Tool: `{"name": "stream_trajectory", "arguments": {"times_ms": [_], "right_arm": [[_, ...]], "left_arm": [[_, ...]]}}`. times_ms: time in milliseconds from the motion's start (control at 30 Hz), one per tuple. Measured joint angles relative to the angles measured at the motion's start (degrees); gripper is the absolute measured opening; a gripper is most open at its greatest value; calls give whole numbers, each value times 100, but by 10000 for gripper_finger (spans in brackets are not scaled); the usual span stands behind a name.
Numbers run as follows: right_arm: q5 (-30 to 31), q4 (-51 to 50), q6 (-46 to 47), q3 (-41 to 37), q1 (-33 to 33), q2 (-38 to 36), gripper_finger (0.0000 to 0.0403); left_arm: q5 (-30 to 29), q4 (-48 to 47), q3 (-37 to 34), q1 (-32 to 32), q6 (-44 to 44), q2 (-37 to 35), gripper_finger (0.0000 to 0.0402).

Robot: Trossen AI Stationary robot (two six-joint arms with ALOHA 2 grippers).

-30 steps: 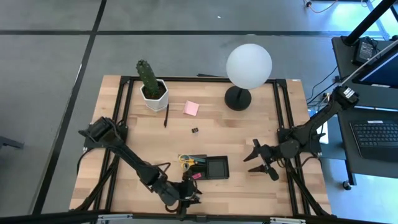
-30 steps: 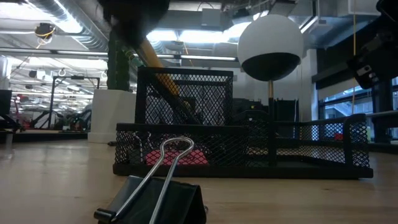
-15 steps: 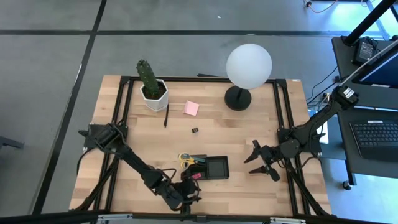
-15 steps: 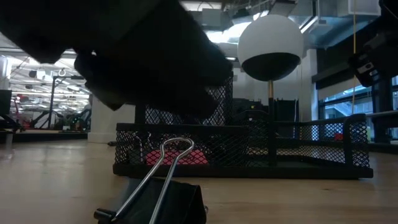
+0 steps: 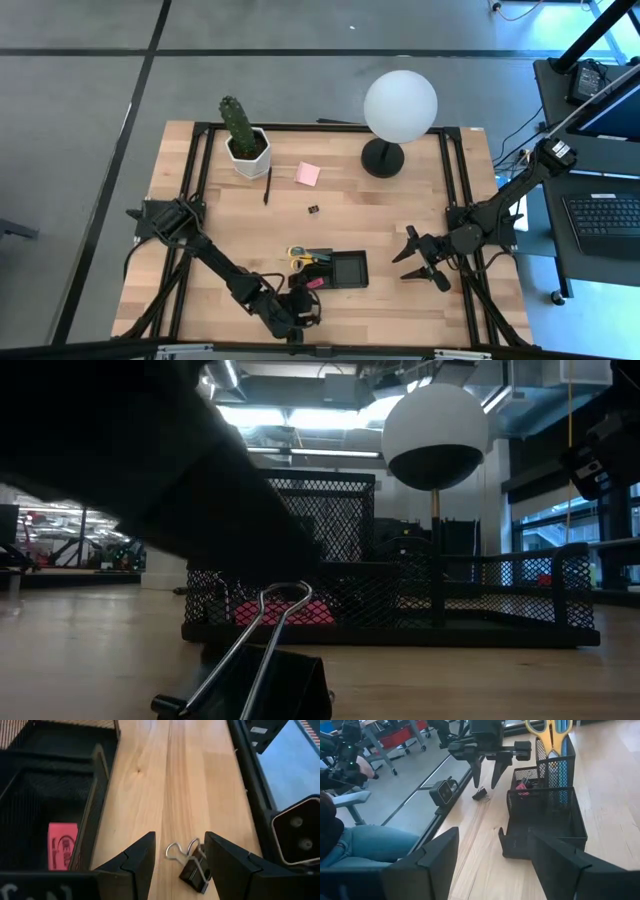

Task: Pick and place office supplies into organizer
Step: Put the bottom black binder clip into the mesh desk organizer

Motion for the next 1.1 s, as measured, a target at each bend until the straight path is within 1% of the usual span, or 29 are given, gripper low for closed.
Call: {"name": "stream_trajectory", "arguments": {"times_ms": [133,300,833,1100], "right_arm": [[2,0,-1,0,0,0,236],[2,-11,-1,1,0,0,236],[4,-98,-1,4,0,2,236],[7,-116,-1,4,0,2,236]], "left_arm": [[65,-40,0,-2,-68,0,163],[301,-40,0,-2,-128,0,163],[354,54,0,3,-280,4,145],[451,626,-2,18,-271,397,143]]}}
